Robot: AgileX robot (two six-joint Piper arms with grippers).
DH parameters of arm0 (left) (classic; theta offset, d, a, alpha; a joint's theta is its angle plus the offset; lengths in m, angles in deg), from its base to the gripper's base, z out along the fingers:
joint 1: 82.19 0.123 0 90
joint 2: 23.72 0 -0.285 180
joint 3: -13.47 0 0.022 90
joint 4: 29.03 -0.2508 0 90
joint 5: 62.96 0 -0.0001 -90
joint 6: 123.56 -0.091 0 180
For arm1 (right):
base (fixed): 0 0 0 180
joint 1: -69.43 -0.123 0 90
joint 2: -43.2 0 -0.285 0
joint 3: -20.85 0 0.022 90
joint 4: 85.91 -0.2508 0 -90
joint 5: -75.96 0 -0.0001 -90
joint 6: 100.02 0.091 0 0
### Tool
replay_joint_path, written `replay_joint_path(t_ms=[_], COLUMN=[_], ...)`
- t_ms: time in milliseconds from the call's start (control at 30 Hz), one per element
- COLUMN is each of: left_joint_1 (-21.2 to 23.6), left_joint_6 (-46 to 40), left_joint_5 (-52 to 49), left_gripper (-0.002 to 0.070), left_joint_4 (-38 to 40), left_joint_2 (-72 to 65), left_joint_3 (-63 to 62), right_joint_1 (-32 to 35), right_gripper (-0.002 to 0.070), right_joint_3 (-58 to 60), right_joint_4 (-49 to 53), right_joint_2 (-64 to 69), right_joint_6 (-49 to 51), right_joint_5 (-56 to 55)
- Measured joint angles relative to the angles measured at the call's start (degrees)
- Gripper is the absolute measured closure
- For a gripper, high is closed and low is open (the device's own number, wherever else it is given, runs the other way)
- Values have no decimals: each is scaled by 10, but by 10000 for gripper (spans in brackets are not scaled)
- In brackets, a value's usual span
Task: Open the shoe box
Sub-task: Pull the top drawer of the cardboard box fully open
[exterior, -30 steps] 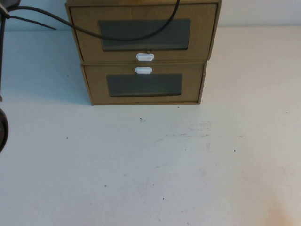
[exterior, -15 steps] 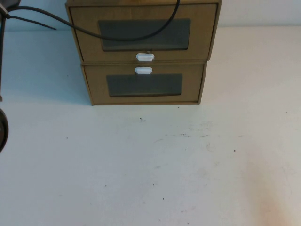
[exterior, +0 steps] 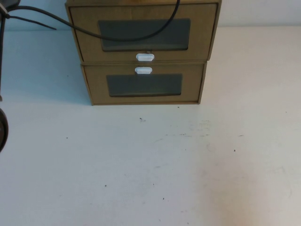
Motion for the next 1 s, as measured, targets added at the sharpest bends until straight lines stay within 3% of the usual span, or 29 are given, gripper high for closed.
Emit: replay_joint_path(t_ms=[267,533,733,1000], left_joint_1=[0,0,0,0], left_joint_6=[0,1,2,6], left_joint_5=[-5,-5,-6,-8], left_gripper=[680,680,680,680], left_joint_4=[0,0,0,0], left_joint_2=[0,0,0,0], left_joint_3=[0,0,0,0], right_joint_1=[0,-34,-198,-419], right_gripper=[689,689,689,689], right_joint_3=[-176,-283,-396,-535], right_joint_4=[86,112,201,550], right_joint_2=[240,413,538,698], right_joint_6=[-69,-109,-68,132], right_joint_5=[214,274,255,250])
